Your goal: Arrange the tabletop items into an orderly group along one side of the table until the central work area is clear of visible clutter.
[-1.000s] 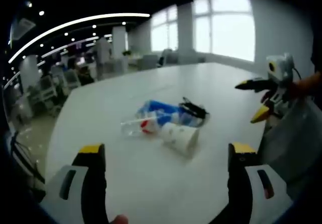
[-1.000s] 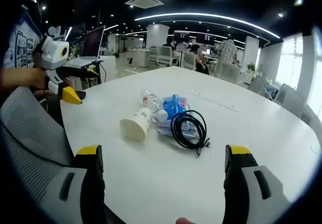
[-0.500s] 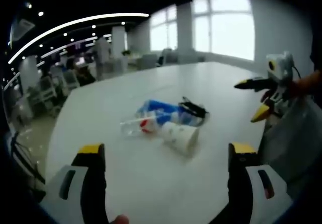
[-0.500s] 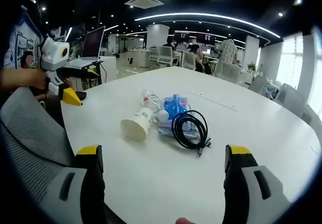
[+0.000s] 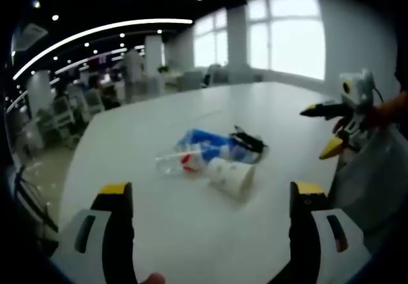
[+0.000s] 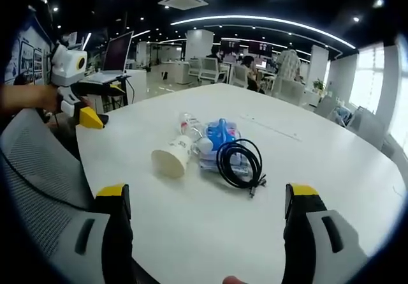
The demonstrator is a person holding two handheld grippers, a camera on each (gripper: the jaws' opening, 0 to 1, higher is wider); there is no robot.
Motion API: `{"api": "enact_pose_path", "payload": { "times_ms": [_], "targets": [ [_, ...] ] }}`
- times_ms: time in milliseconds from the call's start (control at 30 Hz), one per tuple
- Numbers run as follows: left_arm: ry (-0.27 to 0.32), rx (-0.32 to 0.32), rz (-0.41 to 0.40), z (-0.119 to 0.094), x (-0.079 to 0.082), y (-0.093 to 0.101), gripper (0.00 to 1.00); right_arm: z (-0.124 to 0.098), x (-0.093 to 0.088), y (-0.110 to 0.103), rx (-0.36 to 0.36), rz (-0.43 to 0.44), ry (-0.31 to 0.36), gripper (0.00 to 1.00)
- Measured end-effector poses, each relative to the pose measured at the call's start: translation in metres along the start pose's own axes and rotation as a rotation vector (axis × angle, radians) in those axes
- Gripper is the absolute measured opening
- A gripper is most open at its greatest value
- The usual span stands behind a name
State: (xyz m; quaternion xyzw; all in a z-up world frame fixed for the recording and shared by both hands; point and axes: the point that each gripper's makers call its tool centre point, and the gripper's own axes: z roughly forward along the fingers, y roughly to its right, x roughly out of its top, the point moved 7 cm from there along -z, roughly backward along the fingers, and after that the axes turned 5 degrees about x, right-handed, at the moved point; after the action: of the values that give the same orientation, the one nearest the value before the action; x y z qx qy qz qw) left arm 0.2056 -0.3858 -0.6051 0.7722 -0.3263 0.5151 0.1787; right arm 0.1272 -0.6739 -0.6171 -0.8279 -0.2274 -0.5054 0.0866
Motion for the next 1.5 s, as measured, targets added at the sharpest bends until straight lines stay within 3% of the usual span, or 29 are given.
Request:
{"api": "enact_pose_path", "payload": {
  "times_ms": [1233, 1500],
  "targets": [
    [-0.019, 0.004, 0.012, 0.001, -0.003, 0.0, 1.0, -0.003, -0.001, 0.009, -0.036, 0.056, 0.015, 1.0],
    [-0.021, 0.005, 0.011, 0.007, 0.006, 0.0, 0.99, -0.005, -0.001, 0.013, -0.044, 0.096, 0.028, 1.0]
  ]
}}
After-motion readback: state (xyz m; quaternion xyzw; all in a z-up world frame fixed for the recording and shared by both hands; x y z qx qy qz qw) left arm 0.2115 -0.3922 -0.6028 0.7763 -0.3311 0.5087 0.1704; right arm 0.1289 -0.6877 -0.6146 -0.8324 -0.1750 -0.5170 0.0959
